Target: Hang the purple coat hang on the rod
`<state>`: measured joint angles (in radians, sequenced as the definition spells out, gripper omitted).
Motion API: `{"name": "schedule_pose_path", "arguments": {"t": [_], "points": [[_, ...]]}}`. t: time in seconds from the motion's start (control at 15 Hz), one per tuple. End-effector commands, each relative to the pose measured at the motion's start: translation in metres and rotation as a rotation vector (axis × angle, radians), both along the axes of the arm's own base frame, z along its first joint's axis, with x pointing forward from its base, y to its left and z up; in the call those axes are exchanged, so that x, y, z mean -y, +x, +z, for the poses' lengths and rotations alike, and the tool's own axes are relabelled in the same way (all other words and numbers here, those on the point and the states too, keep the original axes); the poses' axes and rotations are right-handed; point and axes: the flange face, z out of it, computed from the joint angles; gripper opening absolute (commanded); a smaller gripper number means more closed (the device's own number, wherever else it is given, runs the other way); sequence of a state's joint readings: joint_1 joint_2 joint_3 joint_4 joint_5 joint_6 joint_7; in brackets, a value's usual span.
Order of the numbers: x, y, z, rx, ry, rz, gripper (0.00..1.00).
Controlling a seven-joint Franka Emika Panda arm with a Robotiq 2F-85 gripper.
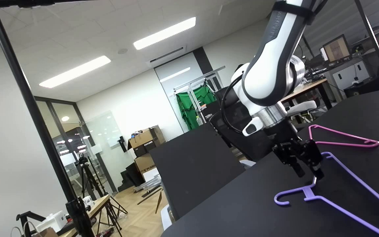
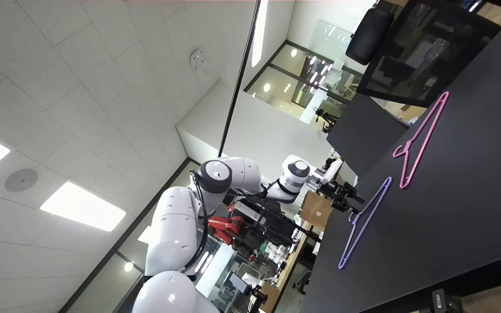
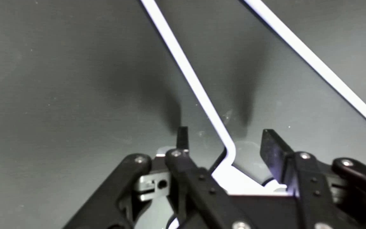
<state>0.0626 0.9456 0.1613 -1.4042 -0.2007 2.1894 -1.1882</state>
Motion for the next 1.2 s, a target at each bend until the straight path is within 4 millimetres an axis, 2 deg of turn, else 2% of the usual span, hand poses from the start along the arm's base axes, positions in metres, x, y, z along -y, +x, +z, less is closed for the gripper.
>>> {"name": "schedule_pose_path", "arguments": {"t": [0.0, 0.13, 0.47, 0.53, 0.67, 1.13], "points": [[0.014, 0.006, -0.004, 0.012, 0.004, 0.110, 0.93], [0.013, 0.006, -0.009, 0.044, 0.001, 0.131, 1.00], [0.007, 0.007, -0.016, 0.173, 0.040, 0.085, 1.00], [0.004, 0.006, -0.017, 0.185, 0.048, 0.083, 0.75], [0.001, 0.005, -0.019, 0.206, 0.051, 0.077, 0.67], [-0.008, 0.006, -0.015, 0.217, 0.048, 0.055, 0.18]]}}
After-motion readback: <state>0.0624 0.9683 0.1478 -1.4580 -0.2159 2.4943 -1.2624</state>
